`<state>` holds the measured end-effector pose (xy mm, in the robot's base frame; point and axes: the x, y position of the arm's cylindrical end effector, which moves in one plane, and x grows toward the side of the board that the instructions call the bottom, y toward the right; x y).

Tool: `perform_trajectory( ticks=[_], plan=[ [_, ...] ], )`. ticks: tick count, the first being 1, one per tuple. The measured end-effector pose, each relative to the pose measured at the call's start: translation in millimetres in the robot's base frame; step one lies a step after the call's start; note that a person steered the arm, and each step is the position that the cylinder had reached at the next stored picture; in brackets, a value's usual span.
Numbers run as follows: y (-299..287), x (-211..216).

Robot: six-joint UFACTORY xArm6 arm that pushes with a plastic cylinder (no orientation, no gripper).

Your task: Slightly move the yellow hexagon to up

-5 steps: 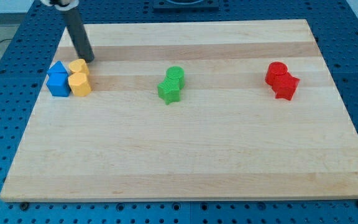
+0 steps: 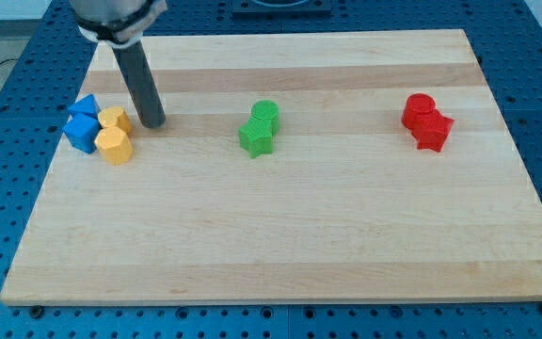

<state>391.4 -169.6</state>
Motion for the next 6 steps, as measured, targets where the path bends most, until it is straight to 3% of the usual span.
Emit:
perform_trajectory(
  ticks=[1, 2, 3, 4, 6],
  plan=[
    [15, 42],
    [-1, 87],
    [-42, 105],
    [-70, 92],
    [-71, 59]
  ],
)
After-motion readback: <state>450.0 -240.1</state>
